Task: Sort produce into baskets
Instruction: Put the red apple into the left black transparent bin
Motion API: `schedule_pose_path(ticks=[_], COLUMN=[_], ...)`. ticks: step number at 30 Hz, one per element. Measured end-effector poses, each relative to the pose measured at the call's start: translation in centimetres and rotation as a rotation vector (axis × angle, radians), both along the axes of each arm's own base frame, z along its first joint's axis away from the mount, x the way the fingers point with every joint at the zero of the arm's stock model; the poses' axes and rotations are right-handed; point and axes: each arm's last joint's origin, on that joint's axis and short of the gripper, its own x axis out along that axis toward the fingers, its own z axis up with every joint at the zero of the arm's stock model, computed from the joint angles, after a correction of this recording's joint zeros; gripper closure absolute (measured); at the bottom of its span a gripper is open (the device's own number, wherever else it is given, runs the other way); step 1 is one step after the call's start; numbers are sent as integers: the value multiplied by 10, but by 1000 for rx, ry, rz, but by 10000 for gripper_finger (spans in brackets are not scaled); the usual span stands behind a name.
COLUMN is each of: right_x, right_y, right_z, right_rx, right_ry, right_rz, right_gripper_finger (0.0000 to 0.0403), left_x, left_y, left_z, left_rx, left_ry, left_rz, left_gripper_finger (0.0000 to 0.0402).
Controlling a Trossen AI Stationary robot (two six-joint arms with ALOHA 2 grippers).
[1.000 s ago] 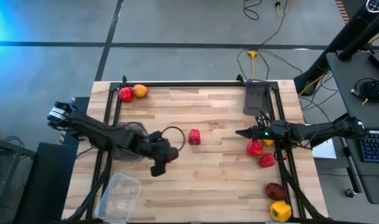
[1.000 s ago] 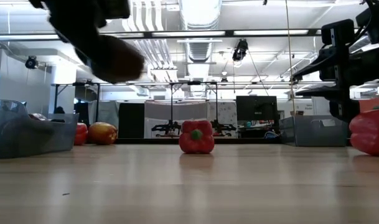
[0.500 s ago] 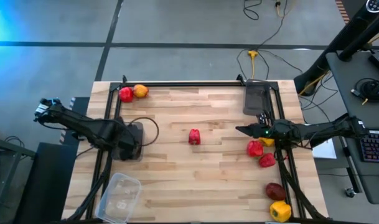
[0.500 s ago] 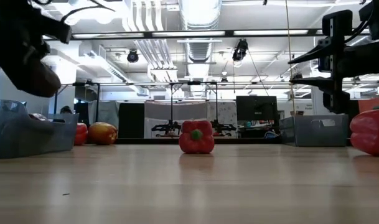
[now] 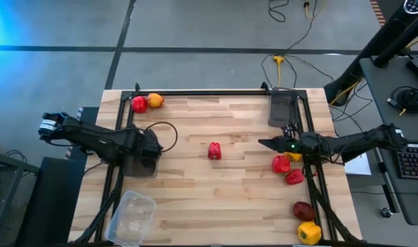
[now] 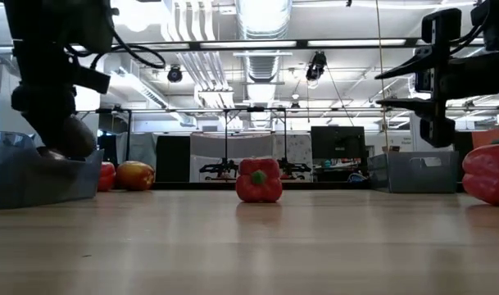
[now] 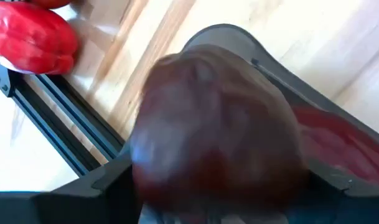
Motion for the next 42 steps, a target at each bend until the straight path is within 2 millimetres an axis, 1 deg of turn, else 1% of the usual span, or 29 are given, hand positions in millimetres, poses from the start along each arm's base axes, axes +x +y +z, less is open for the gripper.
schedule_pose_path(ticks=[2, 7, 11, 13, 16, 19, 23, 26, 28, 30, 32, 34, 36, 37, 42], right_x=[2, 14, 29, 39, 52, 63, 66, 62, 58, 52, 44, 35, 26, 24, 24], right_y=[2, 10, 15, 19, 31, 50, 82, 110, 131, 151, 169, 182, 192, 196, 202], right_z=[0, 16, 28, 33, 43, 56, 70, 76, 73, 66, 55, 43, 32, 28, 24], right_rx=[-17, -78, -117, -124, -126, -128, -143, -126, -112, -115, -92, -48, -12, -8, 32], right_ry=[18, 29, 112, 179, 308, 470, 737, 897, 986, 1062, 1152, 1280, 1393, 1422, 1444], right_rz=[20, 75, 105, 127, 211, 310, 428, 565, 697, 841, 963, 1057, 1107, 1115, 1107], right_gripper_finger=[241, 241, 241, 241, 241, 242, 248, 252, 251, 241, 222, 196, 167, 153, 93], left_x=[3, 6, 7, 8, 12, 18, 32, 46, 56, 68, 80, 90, 100, 103, 117], left_y=[0, -1, -1, -1, -2, -7, -19, -30, -36, -41, -44, -47, -51, -52, -57], left_z=[2, 10, 25, 35, 51, 62, 73, 79, 82, 84, 84, 81, 75, 71, 51], left_rx=[-5, -26, -6, 30, 57, 41, 8, -13, -15, -13, -10, -6, -1, 1, -8], left_ry=[6, 10, 5, -37, -159, -317, -566, -728, -828, -917, -1004, -1057, -1062, -1050, -985], left_rz=[-20, -51, -64, -73, -87, -125, -201, -263, -302, -325, -333, -341, -352, -356, -349], left_gripper_finger=[95, 57, 46, 45, 45, 45, 45, 45, 45, 45, 45, 45, 45, 45, 45])
